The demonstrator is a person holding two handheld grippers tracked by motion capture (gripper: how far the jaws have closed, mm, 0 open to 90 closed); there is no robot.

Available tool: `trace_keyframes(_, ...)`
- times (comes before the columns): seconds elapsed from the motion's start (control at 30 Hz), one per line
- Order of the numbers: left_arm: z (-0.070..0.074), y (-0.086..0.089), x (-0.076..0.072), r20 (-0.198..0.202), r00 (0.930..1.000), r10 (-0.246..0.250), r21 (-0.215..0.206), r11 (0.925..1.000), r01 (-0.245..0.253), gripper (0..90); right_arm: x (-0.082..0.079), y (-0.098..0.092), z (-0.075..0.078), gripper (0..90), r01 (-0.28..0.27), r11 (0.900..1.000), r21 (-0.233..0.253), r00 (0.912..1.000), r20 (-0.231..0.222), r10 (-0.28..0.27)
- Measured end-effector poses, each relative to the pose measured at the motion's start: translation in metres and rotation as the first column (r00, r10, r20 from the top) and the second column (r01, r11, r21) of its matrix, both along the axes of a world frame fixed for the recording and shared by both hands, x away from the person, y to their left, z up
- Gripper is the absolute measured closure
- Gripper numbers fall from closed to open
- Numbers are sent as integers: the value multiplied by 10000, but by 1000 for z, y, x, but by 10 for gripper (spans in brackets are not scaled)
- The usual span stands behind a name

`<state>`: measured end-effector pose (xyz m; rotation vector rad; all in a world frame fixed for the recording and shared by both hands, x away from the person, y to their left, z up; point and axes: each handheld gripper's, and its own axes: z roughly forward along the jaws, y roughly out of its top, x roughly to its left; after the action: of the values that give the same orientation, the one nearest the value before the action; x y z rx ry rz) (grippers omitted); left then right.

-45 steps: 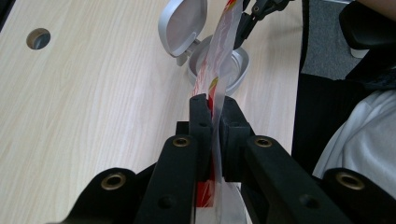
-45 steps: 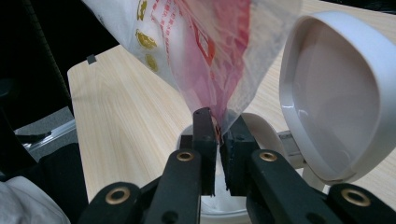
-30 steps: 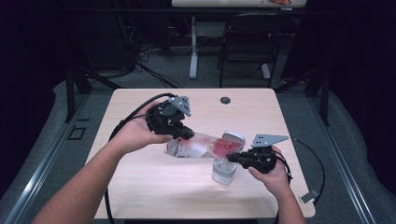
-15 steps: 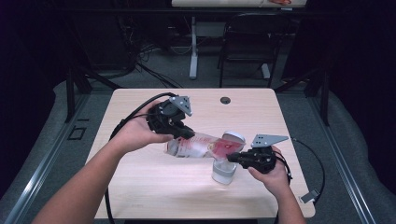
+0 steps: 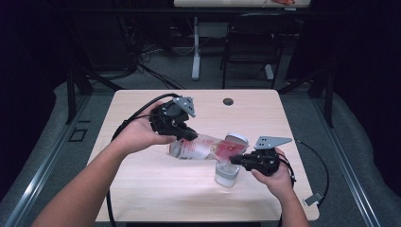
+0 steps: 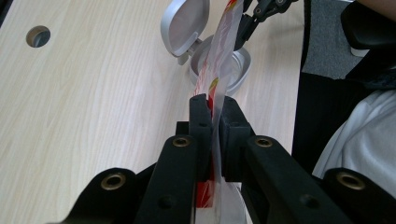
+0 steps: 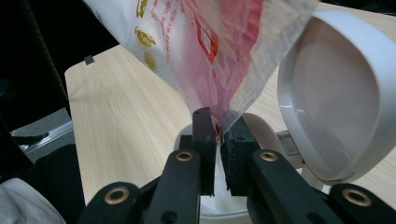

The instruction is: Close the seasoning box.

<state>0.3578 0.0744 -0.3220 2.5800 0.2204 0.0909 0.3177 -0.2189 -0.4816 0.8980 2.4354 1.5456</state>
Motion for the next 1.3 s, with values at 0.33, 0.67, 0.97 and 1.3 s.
trace_keyframes(0.33, 2, -3, 0, 22, 10000, -93, 236, 9997, 92, 861, 0, 0, -1, 850, 3, 10000, -15, 10000, -9, -3)
trace_keyframes(0.67, 3, -5, 2, -83, 9999, -127, 493, 9987, 131, 861, 0, 0, -1, 851, -3, 10000, -9, 10000, 1, 3)
trace_keyframes(0.97, 4, -7, 2, -148, 9998, -94, 635, 9979, 104, 861, 0, 0, -1, 854, -16, 10000, 24, 10000, 8, 16)
trace_keyframes(1.3, 8, -12, 2, -39, 9996, -273, 1045, 9941, 276, 862, 0, 0, -1, 854, -5, 10000, -45, 10000, 12, 5)
